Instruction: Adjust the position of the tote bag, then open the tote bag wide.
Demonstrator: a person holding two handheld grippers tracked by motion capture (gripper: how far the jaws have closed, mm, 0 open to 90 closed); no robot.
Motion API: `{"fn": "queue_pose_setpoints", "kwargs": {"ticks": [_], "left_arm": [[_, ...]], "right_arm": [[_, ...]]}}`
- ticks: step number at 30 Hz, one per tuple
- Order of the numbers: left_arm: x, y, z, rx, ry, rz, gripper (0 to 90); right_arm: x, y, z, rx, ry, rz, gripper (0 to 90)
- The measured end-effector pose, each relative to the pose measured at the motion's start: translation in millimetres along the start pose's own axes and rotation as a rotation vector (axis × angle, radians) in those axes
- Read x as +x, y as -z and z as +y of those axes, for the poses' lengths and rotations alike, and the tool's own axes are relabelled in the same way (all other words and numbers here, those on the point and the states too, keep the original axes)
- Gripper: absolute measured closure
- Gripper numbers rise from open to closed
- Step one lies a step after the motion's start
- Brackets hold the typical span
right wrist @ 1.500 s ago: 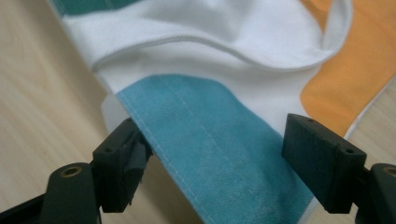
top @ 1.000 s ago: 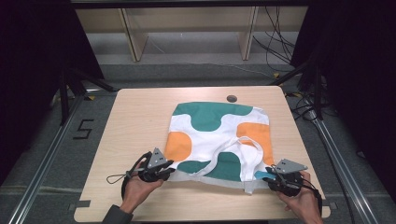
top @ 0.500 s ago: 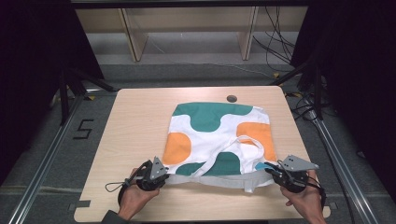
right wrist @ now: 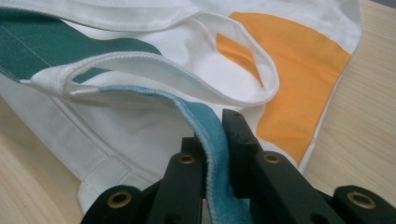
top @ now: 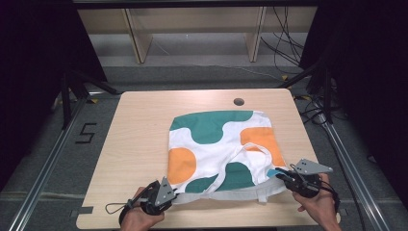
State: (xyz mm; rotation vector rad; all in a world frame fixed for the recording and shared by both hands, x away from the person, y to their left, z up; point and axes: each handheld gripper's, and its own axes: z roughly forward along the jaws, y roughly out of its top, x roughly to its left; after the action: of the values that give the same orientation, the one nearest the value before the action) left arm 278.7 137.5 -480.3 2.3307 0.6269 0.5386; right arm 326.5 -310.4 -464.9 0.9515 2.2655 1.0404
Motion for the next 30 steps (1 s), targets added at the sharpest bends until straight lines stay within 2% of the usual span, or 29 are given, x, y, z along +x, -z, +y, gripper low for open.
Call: {"fn": "queue_pose_setpoints", "kwargs": {"ticks": [1, 2, 3, 4, 7, 8, 10, 11, 12, 13, 15, 16, 17, 18, 19, 20, 21, 22, 23, 25, 26, 27, 28, 29, 30], "left_arm": [[-0.2, 0.4, -0.7, -0.003, 0.006, -0.009, 85.8], [-0.4, 0.6, -2.0, -0.025, 0.035, -0.019, 85.7], [0.8, 2.6, -1.7, -0.003, 0.033, -0.012, 85.7], [1.6, 2.8, -1.8, -0.029, 0.054, -0.017, 85.6], [3.1, 4.0, -0.9, -0.023, 0.058, -0.012, 85.6], [4.7, 5.1, -0.8, -0.043, 0.046, -0.006, 85.6], [5.9, 5.8, -0.4, -0.053, 0.051, -0.003, 85.6], [6.1, 6.7, 0.0, -0.058, 0.056, -0.002, 85.7], [8.1, 9.2, 0.9, -0.040, 0.046, -0.001, 85.8], [8.9, 9.7, 1.4, -0.057, 0.058, 0.002, 85.8], [15.6, 14.1, 3.3, -0.062, 0.049, 0.008, 85.8], [15.6, 14.1, 3.3, -0.062, 0.049, 0.008, 85.8], [15.9, 15.0, 4.3, -0.080, 0.068, 0.008, 85.8], [18.3, 17.9, 5.4, -0.075, 0.057, 0.018, 85.7], [19.8, 20.0, 6.5, -0.069, 0.054, 0.024, 85.5], [20.3, 20.6, 7.5, -0.091, 0.067, 0.018, 85.5], [22.3, 23.8, 9.1, -0.070, 0.054, 0.024, 85.6], [26.7, 28.6, 14.1, -0.071, 0.040, 0.021, 85.7], [26.7, 28.6, 14.1, -0.071, 0.040, 0.021, 85.7], [33.1, 34.7, 20.9, -0.077, 0.035, -0.007, 85.9], [37.8, 37.9, 24.9, -0.069, 0.041, -0.019, 86.0], [42.7, 40.1, 28.8, -0.069, 0.052, -0.035, 86.1], [53.1, 46.2, 37.6, -0.040, 0.054, -0.055, 86.3], [53.1, 46.2, 37.6, -0.040, 0.054, -0.055, 86.3], [57.6, 49.0, 42.2, -0.037, 0.058, -0.059, 86.3]], "right_arm": [[-0.1, -0.7, -0.5, 0.008, -0.008, 0.004, 84.7], [1.4, -1.9, -0.3, 0.005, -0.009, 0.035, 84.4], [1.2, -2.1, -0.3, 0.002, -0.005, 0.034, 84.4], [1.0, -2.2, -0.3, 0.002, -0.003, 0.033, 84.4], [1.8, -1.5, -0.2, 0.004, -0.010, 0.039, 84.4], [1.5, -1.3, -0.2, 0.004, -0.005, 0.041, 84.4], [1.7, 0.3, 0.7, 0.002, -0.006, 0.038, 84.4], [4.9, 2.5, 1.0, 0.018, -0.053, 0.035, 84.4], [2.6, 2.0, 1.8, 0.002, -0.021, 0.034, 84.6], [5.9, 4.2, 3.2, 0.003, -0.043, 0.043, 84.9], [1.9, 6.1, 7.5, -0.012, -0.022, 0.050, 85.8], [1.9, 6.1, 7.5, -0.012, -0.022, 0.050, 85.8], [4.6, 7.3, 9.4, -0.012, -0.047, 0.067, 86.0], [3.6, 7.6, 11.3, -0.016, -0.043, 0.068, 86.3], [4.1, 7.4, 14.9, -0.016, -0.051, 0.092, 86.5], [1.3, 8.2, 17.9, -0.018, -0.027, 0.074, 86.7], [-1.1, 9.5, 25.9, -0.017, -0.010, 0.076, 87.1], [0.0, 11.2, 31.4, -0.020, -0.028, 0.099, 87.2], [0.0, 11.2, 31.4, -0.020, -0.028, 0.099, 87.2], [-9.3, 14.8, 44.1, -0.027, -0.010, 0.110, 87.2], [-9.1, 17.8, 48.7, -0.016, -0.038, 0.134, 87.2], [-12.4, 19.8, 54.4, -0.014, -0.041, 0.143, 87.2], [-20.5, 23.6, 68.2, 0.014, -0.008, 0.160, 87.2], [-20.5, 23.6, 68.2, 0.014, -0.008, 0.160, 87.2], [-19.0, 25.3, 73.4, 0.027, -0.020, 0.187, 87.2]]}}
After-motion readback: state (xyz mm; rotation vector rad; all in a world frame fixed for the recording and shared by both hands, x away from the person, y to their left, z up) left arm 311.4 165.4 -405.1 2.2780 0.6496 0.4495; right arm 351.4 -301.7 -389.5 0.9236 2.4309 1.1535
